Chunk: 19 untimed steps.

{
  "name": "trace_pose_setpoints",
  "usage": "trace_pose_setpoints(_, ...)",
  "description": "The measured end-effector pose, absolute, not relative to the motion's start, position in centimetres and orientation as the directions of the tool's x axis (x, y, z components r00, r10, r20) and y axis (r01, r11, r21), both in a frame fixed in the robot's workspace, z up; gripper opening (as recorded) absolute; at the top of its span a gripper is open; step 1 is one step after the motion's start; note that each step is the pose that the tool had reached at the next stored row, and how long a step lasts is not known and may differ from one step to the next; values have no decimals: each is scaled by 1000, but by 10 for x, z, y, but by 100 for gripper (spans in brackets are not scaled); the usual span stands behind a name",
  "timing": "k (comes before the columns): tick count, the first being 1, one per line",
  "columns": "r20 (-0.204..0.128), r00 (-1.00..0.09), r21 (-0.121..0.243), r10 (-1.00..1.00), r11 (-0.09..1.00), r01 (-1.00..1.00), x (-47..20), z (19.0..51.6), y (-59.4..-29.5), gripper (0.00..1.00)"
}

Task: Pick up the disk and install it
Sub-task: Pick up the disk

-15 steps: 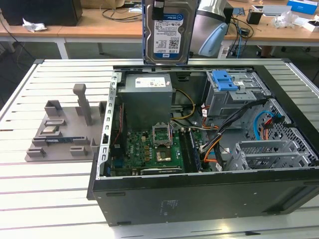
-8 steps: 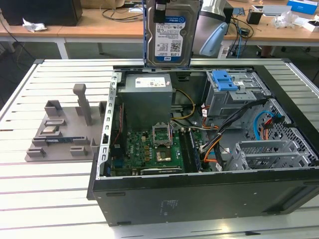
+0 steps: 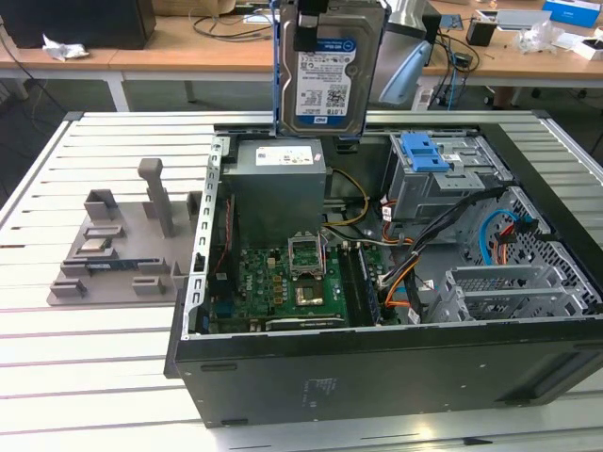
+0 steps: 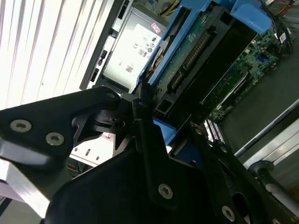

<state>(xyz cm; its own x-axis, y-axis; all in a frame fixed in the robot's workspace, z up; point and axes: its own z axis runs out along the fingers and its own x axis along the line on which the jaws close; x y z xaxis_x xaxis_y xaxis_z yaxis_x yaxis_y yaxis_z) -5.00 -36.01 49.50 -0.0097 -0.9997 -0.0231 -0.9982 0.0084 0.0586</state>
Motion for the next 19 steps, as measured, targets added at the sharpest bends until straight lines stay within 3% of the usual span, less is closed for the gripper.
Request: trace_pose_setpoints(19,-23,-10,59,-1000,8,-998,-45,494,-405,37)
